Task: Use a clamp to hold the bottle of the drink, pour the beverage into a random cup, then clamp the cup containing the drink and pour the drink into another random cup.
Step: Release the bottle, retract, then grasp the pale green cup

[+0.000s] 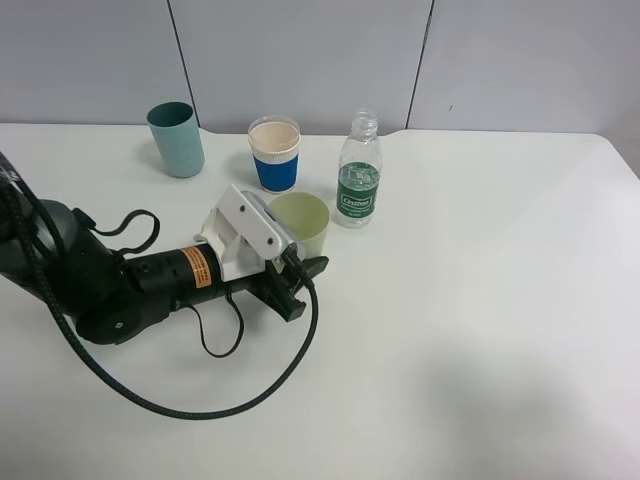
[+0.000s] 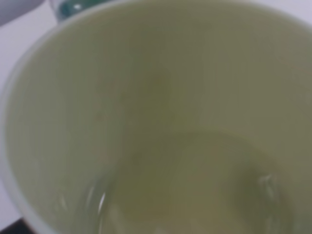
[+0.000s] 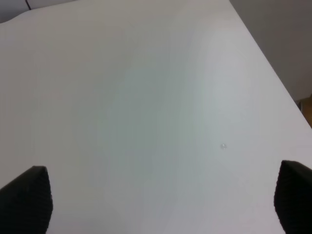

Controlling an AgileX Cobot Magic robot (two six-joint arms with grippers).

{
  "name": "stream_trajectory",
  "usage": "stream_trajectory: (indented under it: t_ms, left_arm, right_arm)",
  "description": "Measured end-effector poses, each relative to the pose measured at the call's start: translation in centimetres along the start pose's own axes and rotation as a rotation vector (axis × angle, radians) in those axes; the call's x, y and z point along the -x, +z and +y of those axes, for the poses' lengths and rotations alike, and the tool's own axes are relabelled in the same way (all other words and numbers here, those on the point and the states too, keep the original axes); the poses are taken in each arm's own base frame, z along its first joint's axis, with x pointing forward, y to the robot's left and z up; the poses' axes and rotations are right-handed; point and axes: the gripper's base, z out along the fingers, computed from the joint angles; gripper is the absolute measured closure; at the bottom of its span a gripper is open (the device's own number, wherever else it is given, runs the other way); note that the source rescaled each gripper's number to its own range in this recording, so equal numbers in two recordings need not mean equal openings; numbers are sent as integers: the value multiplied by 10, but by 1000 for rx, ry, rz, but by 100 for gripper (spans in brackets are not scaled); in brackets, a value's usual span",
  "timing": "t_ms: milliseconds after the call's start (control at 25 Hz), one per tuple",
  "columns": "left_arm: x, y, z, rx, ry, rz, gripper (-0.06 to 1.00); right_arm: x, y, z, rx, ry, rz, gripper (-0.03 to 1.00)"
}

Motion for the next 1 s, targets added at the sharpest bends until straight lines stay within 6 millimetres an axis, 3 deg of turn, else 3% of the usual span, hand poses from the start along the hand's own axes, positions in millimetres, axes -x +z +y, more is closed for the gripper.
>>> stream_trajectory:
  t_ms: [200, 560, 840, 1000]
  left_arm:
    - [22, -10, 14, 131, 19, 23, 92]
    - [36, -30, 47, 509, -64, 64, 92]
    - [42, -38, 54, 599, -63, 60, 92]
    - [47, -47, 69, 665, -93, 43, 92]
  right_arm:
    - [0, 0, 0, 0, 0, 0, 2]
    - [0, 0, 0, 0, 0, 0, 2]
    - [0, 0, 0, 0, 0, 0, 2]
    - [0, 0, 0, 0, 0, 0, 2]
